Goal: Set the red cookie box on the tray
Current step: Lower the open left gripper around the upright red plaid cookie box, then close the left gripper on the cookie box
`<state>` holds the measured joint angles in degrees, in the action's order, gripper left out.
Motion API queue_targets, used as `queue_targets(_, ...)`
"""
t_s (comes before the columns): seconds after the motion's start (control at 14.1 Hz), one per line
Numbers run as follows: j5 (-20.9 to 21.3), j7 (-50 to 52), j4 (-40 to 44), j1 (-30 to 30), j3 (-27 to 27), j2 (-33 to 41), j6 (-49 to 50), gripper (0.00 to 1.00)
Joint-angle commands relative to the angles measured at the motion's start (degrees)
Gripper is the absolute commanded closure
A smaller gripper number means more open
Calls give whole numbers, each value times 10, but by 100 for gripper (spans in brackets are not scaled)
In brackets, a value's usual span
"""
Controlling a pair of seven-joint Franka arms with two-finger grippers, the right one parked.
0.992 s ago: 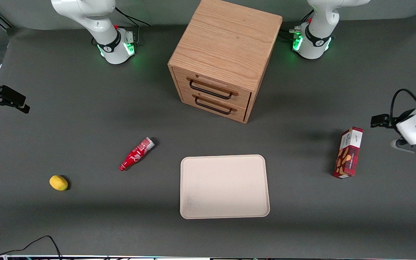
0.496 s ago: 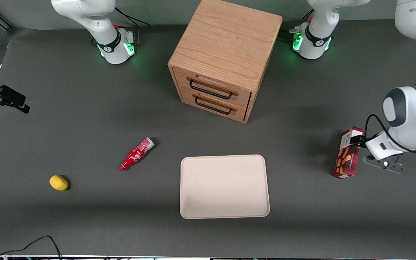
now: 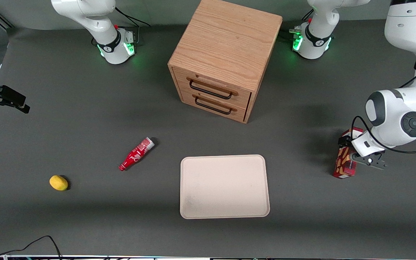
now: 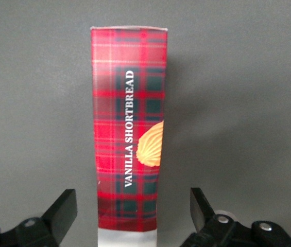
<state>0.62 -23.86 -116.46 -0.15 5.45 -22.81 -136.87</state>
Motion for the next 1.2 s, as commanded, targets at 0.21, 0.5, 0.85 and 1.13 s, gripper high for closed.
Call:
queue_targets(0.21, -22, -11, -8, -8, 1, 1, -15, 7)
queue_targets(0.5, -23, -12, -8, -9, 1, 1, -14, 85)
queue_targets(0.85, -23, -13, -8, -9, 1, 2, -13, 100)
queue_targets(1.13, -22, -14, -1, -11, 1, 33, 25, 100)
